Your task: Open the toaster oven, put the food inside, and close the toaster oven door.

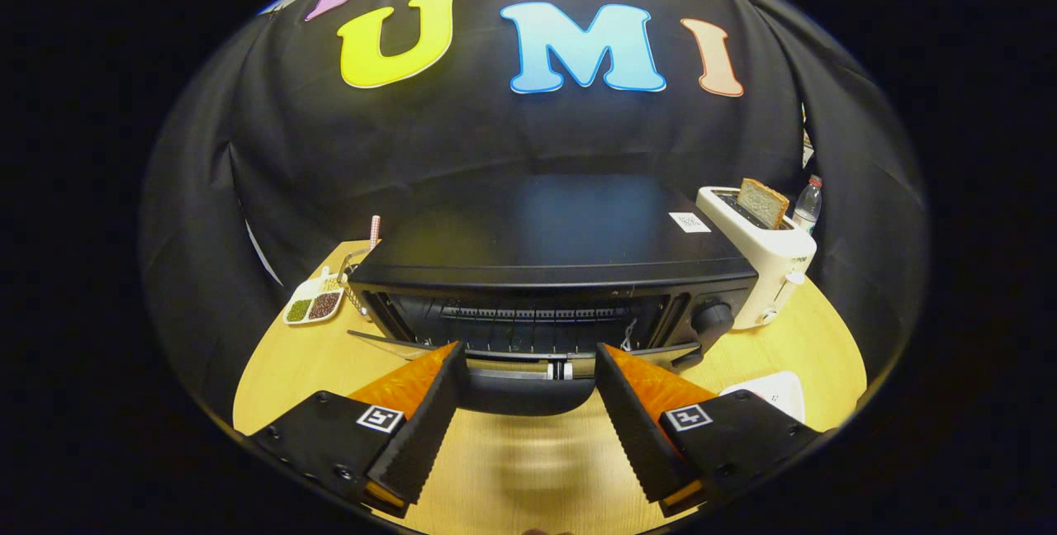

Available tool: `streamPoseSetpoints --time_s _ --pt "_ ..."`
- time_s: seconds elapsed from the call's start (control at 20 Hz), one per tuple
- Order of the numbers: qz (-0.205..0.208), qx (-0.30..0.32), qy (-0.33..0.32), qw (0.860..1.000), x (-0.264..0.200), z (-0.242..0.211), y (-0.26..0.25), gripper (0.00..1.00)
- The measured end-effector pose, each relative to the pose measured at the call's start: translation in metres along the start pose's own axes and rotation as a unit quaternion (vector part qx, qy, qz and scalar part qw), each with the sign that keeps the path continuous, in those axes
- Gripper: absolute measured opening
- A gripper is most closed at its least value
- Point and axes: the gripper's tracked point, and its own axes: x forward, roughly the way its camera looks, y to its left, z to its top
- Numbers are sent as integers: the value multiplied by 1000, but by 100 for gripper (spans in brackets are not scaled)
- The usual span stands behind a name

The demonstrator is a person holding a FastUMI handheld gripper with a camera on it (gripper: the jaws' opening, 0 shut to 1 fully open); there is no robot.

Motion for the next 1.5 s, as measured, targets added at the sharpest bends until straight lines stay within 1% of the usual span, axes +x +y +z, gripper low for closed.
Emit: streamPoseSetpoints --time_s 0.15,0.2,0.35,0.45,0.55,0.65,0.85,0.95,1.05,1.3,1.5 --pt "-8 -5 14 1000 -11 -23 0 99" --pt "-8 -4 25 1000 -15 -32 1 99" --pt "-5 -25 65 998 -21 -67 -2 98" --pt "1 -4 101 995 -22 -97 -3 96" --pt "-4 17 130 991 -16 -124 -10 97" --pt "-15 -4 143 990 -14 -138 -20 97" --pt "-10 -26 120 992 -37 -133 -35 97" --pt "-14 -50 114 992 -49 -127 -51 97" --pt "-19 -52 110 992 -61 -119 -68 97" --pt "-32 -40 95 994 -95 -95 -130 98" --pt "-45 -40 102 993 -102 -89 -190 98"
